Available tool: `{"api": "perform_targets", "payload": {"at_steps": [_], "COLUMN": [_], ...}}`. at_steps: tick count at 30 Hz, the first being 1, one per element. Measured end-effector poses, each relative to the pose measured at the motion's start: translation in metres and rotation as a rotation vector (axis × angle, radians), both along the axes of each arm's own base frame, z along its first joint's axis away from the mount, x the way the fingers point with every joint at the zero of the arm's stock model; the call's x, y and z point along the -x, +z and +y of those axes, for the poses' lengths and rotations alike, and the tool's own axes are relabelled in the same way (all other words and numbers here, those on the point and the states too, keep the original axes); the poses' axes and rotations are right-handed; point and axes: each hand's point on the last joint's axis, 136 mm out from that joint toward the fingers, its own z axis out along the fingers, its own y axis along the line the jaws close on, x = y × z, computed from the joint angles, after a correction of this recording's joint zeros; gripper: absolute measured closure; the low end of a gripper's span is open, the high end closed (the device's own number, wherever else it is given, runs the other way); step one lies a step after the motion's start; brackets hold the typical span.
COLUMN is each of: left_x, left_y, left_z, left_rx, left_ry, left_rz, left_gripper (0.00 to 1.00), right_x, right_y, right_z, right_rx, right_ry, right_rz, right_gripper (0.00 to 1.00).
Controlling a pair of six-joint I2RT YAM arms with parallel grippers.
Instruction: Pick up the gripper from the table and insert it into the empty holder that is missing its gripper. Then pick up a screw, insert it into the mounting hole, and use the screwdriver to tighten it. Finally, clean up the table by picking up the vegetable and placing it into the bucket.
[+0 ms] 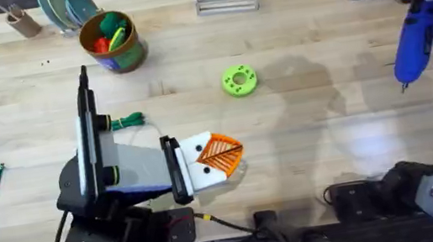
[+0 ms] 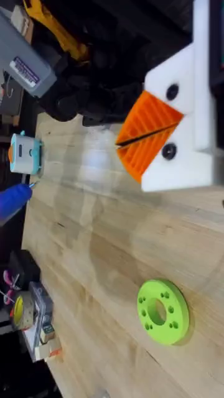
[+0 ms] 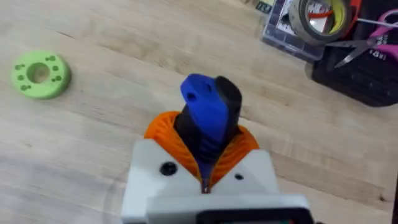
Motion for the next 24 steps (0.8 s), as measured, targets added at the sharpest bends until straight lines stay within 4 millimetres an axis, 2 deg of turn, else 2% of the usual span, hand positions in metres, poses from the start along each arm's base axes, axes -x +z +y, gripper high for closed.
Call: {"api": "perform_targets", "payload": {"at_steps": [5,8,14,18,24], "left_x": [0.000,0.000,0.000,0.000,0.000], "left_y": [0.000,0.000,0.000,0.000,0.000], "left_z": [0.000,0.000,0.000,0.000,0.000], "left_rx": [0.000,0.000,0.000,0.000,0.000], "left_ry": [0.000,0.000,0.000,0.000,0.000], "left_rz": [0.000,0.000,0.000,0.000,0.000], "left_gripper": [0.990,0.990,0.990,0.990,0.990], "right_x": [0.029,0.034,0.034,0.034,0.038], "right_y": [-0.005,-0.006,0.029,0.052,0.057], "right_z": [0.015,0.025,0.045,0.065,0.111], "right_rx": [-0.022,-0.063,-0.186,-0.281,-0.391], "right_ry": [-0.010,-0.010,0.010,0.097,0.307], "right_rz": [-0.062,-0.147,-0.411,-0.547,-0.577], "right_gripper": [0.971,0.971,0.971,0.971,0.971]}}
